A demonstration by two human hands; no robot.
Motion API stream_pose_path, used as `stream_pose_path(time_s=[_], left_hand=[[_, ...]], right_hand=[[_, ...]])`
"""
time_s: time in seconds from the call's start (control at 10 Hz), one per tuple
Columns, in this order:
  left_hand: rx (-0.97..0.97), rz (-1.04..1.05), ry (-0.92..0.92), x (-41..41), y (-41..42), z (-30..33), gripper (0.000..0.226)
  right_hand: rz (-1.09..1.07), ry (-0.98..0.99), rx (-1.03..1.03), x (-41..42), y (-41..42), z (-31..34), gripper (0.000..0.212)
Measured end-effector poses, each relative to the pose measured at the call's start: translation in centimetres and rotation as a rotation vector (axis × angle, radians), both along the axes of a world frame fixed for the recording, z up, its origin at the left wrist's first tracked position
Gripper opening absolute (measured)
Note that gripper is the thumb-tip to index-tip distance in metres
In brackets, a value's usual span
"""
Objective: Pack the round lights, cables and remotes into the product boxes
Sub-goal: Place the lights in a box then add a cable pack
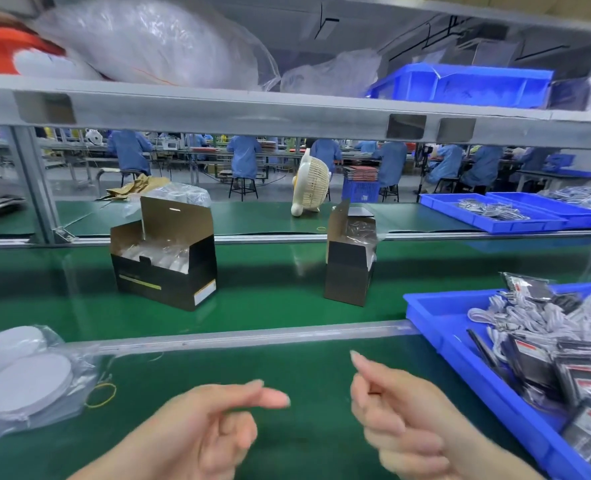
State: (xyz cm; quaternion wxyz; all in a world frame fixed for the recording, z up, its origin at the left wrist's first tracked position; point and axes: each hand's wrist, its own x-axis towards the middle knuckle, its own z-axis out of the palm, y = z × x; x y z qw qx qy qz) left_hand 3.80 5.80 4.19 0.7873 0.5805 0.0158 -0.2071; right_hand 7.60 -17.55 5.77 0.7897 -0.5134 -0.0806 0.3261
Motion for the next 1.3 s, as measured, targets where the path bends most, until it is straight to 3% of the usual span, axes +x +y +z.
stream_pose_path(time_s=[0.1,0.2,0.3,0.4,0.5,0.6,0.7,0.8,0.9,1.0,1.1,1.2,1.3], left_hand=[[1.003,-0.018,-0.6,0.7,-0.5,-0.9,0.024],[1.591,0.224,-1.344,0.9,-1.0,-1.7,0.051],[1.51,0.515,-1.676,0.7,-0.9,-3.2,0.066],[1.327,0.614,-1.711,0.8,0.1,-2.9,0.076],[0.787,0.618,-1.332,1.5,0.9,-2.4,0.095],[-0.122,0.604,-0.629,2.0,1.8,-1.2,0.096],[-0.618,0.368,-0.122,2.6,3.9,-1.6,0.072],[-0.169,0.423,-0.174,3.0,4.2,-3.0,0.029],[0.9,0.598,-0.886,3.5,4.4,-3.8,0.049],[1.167,0.499,-1.068,3.6,4.6,-5.1,0.049],[1.201,0.509,-1.071,4.5,4.9,-5.9,0.05],[1.279,0.517,-1.027,5.0,5.3,-6.5,0.05],[1.232,0.678,-0.944,6.0,5.1,-6.3,0.03]], right_hand=[[0.008,-0.995,-0.901,-0.4,0.3,-0.5,0.056],[-0.318,-1.911,-1.344,-0.5,0.5,-1.3,0.036],[-0.624,-2.166,-1.206,-0.4,0.9,-1.7,0.05],[-0.769,-2.049,-0.975,-0.3,0.8,-1.6,0.062],[-0.725,-1.414,-0.288,0.0,0.4,-1.5,0.09],[-0.637,-0.581,0.247,0.7,-0.2,-0.8,0.091],[-0.435,-0.092,0.281,1.8,-1.9,-1.2,0.055],[-0.243,0.079,0.075,2.7,-2.9,-1.5,0.039],[-0.408,-0.324,-0.653,4.5,-2.7,-1.7,0.052],[-0.702,-0.827,-1.256,9.6,-2.2,-0.5,0.036],[-0.981,-0.976,-1.465,18.2,-2.9,1.9,0.037],[-0.91,-0.844,-1.554,25.7,-5.2,3.2,0.069],[-0.58,-0.827,-1.541,29.0,-5.4,3.4,0.048]])
